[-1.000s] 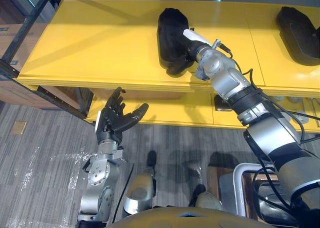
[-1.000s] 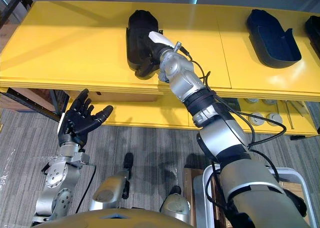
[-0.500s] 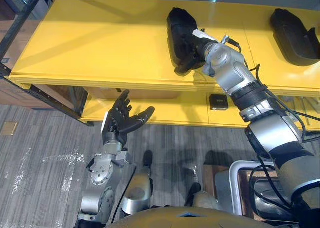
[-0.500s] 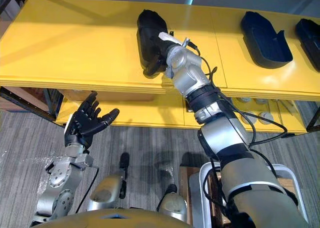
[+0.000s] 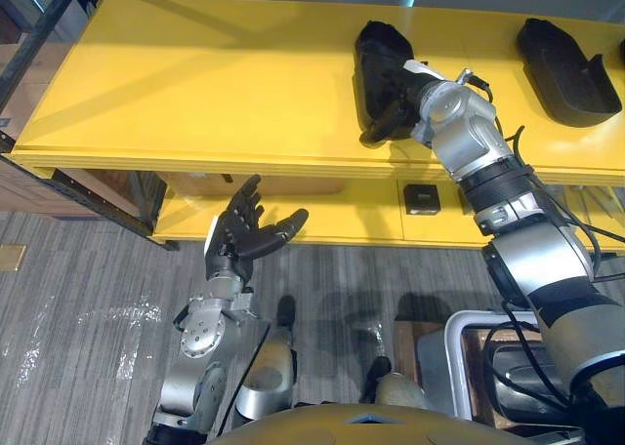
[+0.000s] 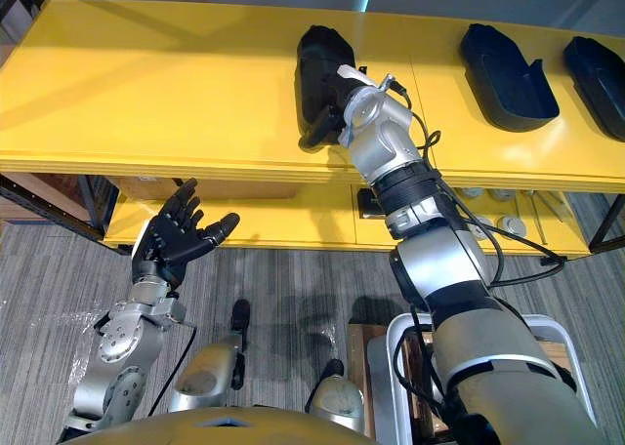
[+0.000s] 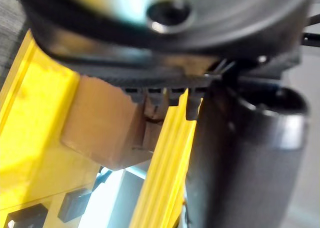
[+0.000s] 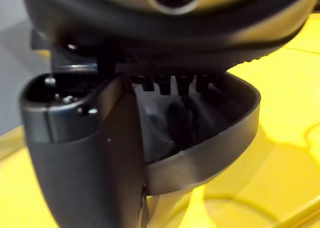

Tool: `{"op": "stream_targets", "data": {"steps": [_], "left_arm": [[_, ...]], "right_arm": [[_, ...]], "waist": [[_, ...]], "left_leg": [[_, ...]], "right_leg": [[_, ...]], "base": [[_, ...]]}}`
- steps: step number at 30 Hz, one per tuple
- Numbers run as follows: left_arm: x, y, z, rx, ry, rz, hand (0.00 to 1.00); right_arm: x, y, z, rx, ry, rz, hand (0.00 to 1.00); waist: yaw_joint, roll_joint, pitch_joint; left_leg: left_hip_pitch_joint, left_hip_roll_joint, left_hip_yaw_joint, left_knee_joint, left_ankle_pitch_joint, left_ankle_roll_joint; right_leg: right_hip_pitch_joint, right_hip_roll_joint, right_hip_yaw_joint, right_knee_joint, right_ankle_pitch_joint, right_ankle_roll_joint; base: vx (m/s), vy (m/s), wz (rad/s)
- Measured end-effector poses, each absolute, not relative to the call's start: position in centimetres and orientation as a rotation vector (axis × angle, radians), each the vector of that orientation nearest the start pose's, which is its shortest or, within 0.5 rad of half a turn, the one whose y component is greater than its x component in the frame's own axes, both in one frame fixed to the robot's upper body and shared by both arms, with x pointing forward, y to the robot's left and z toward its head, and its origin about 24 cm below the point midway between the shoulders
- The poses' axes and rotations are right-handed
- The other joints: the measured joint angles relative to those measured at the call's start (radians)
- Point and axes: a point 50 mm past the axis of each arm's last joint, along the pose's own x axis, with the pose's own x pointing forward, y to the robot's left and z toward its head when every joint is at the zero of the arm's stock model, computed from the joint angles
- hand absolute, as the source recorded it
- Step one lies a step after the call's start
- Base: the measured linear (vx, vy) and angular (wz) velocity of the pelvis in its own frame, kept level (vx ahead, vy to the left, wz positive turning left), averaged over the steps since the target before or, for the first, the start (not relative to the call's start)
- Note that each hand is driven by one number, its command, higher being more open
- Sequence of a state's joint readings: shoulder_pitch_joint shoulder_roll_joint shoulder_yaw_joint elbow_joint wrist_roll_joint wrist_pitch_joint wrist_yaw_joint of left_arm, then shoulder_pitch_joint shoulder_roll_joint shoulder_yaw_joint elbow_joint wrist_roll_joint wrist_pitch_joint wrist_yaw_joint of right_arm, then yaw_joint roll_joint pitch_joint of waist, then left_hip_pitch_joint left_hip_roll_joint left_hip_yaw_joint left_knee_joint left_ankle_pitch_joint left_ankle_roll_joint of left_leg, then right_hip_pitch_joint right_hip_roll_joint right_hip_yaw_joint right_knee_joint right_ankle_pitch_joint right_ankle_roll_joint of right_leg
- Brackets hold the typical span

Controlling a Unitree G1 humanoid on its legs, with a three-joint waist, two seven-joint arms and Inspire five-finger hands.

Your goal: Walk over and take three plastic housings, then place them on the shelf

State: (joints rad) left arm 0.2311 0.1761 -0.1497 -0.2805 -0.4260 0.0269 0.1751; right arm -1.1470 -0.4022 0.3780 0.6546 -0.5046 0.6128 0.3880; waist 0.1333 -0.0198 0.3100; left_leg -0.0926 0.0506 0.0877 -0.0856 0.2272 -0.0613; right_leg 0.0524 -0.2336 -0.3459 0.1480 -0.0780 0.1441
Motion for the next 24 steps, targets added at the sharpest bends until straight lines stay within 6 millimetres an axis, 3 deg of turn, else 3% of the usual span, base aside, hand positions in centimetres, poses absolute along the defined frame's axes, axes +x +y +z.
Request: {"op": "stream_targets", "data": {"steps": [4,13,24], "left_arm": [[20.7,15.7,4.8,-0.278,0.045,0.041,1.0],[20.6,15.7,4.6,-0.279,0.062,0.045,1.0],[20.1,15.9,4.2,-0.295,0.074,0.054,1.0]], "right_arm": [[40.8,-15.9,21.6,-1.049,0.286,0.075,1.0],[40.5,-16.2,20.0,-1.061,0.22,0.028,1.0],[40.1,-15.9,18.4,-1.273,0.02,-0.077,1.0]], "waist": [[-0.001,-0.015,-0.009],[-0.002,-0.019,-0.028],[-0.008,-0.008,-0.051]], "left_leg": [[0.001,0.0,0.004,0.0,-0.001,0.001],[0.015,-0.005,0.024,-0.002,-0.004,0.005],[0.016,-0.005,0.027,-0.001,-0.004,0.006]], "right_leg": [[-0.001,0.0,0.004,0.0,0.0,0.0],[-0.001,-0.007,0.021,0.005,0.001,0.0],[0.004,-0.007,0.019,-0.004,0.008,0.001]], "base": [[0.0,-0.037,-0.02],[-0.02,-0.035,-0.06],[0.0,-0.012,0.0]]}}
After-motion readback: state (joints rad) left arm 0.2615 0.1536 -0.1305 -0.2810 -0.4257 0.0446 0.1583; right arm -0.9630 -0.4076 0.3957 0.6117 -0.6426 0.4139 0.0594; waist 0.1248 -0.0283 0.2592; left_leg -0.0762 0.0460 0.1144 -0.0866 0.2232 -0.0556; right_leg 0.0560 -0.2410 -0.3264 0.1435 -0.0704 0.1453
